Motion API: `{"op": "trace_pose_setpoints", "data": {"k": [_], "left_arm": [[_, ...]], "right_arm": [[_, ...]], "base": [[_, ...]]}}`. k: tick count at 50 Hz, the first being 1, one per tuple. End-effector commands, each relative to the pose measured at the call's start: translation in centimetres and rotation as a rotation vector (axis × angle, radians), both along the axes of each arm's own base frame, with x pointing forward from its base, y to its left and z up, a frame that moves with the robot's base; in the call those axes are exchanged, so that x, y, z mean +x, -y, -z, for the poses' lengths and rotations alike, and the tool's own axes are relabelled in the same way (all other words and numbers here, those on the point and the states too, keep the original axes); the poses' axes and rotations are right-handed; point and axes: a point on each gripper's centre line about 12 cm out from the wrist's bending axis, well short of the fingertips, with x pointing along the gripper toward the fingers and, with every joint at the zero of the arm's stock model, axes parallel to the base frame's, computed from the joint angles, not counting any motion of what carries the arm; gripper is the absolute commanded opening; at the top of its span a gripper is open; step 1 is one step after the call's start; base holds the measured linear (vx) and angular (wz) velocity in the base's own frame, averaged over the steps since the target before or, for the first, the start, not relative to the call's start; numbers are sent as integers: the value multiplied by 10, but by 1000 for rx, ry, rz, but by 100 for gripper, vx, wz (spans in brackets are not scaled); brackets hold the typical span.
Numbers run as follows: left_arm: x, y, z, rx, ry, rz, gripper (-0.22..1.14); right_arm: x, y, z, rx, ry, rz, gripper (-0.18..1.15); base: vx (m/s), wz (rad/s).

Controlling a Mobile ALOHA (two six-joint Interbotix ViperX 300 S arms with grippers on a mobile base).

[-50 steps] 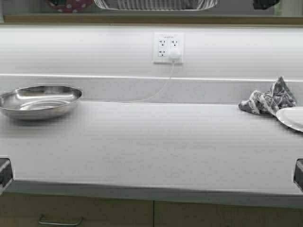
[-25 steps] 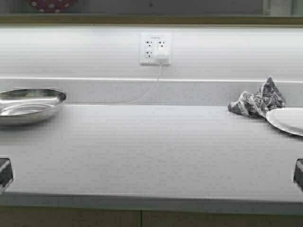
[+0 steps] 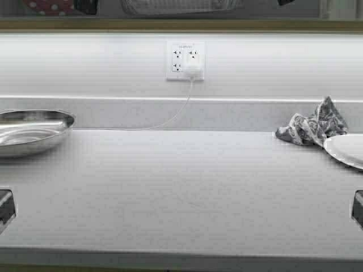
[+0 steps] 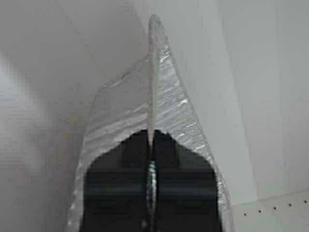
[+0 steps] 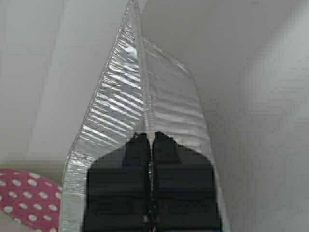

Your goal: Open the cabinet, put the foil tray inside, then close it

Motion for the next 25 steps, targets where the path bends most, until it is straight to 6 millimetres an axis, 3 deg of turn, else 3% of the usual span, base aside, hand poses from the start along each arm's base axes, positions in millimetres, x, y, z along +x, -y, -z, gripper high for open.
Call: {"op": "trace_pose_setpoints", "data": {"k": [1, 25], "left_arm": [[-3, 3, -18, -16, 39, 8, 3], [-7, 0, -5, -48, 2, -6, 3]], "right_arm": [[0, -1, -14, 14, 23, -1, 8], [-2, -1, 3, 1, -18, -2, 8]], "base": [[8, 2], [6, 0]]}}
